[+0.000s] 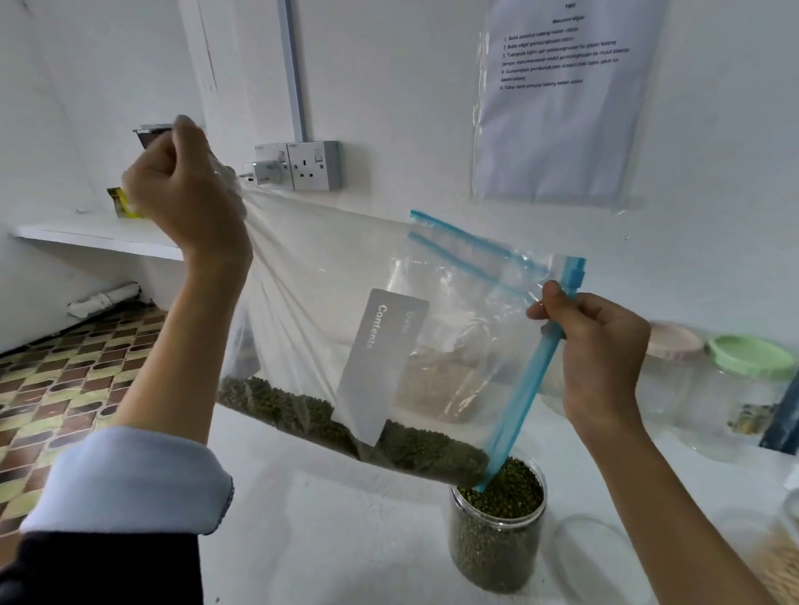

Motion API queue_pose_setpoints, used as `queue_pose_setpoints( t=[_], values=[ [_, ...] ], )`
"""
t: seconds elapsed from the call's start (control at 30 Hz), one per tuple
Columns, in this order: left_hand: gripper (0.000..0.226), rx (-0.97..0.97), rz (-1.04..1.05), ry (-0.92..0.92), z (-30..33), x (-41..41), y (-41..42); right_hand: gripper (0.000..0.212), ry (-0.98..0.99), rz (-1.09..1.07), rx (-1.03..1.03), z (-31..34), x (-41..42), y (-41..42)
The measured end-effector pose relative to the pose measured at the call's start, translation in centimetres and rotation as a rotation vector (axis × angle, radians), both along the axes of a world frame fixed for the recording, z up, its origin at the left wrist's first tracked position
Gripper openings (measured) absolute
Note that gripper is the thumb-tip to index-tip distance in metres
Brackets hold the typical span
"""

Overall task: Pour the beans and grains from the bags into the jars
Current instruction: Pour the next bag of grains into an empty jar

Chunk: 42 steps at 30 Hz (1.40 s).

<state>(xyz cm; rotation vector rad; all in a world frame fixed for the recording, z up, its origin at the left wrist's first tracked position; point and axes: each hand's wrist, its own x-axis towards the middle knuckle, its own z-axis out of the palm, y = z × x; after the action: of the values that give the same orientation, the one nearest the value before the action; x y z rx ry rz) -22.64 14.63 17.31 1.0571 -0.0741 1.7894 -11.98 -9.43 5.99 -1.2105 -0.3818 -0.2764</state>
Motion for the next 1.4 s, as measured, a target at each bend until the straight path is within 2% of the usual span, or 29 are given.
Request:
queue_pose_setpoints(
  t=[0.3, 0.67, 0.8, 0.93, 1.4],
  values=[
    [0.051, 0.008, 0.001, 0.0, 0.3, -0.3, 0.6, 0.025, 0.013, 0.002, -0.024, 0.1, -0.1, 0.6],
    [0.039, 0.015, -0.005, 0.03, -1.0, 0.5, 0.6, 0.026, 0.025, -0.032, -0.013, 0.0, 0.1, 0.3],
    [0.042, 0.0, -0.013, 0.017, -0.3, 0.3, 0.9, 0.025, 0.022, -0.007, -0.037, 0.1, 0.1, 0.4],
    [0.055, -0.028, -0.029, -0.019, 0.0, 0.3, 1.2, 0.026, 0.019, -0.008, -0.034, 0.4, 0.1, 0.7],
    [0.05, -0.029, 0.031, -0.017, -0.3, 0.0, 2.0, 0.027, 0.01, 0.008, -0.067, 0.9, -0.3, 1.0]
  ],
)
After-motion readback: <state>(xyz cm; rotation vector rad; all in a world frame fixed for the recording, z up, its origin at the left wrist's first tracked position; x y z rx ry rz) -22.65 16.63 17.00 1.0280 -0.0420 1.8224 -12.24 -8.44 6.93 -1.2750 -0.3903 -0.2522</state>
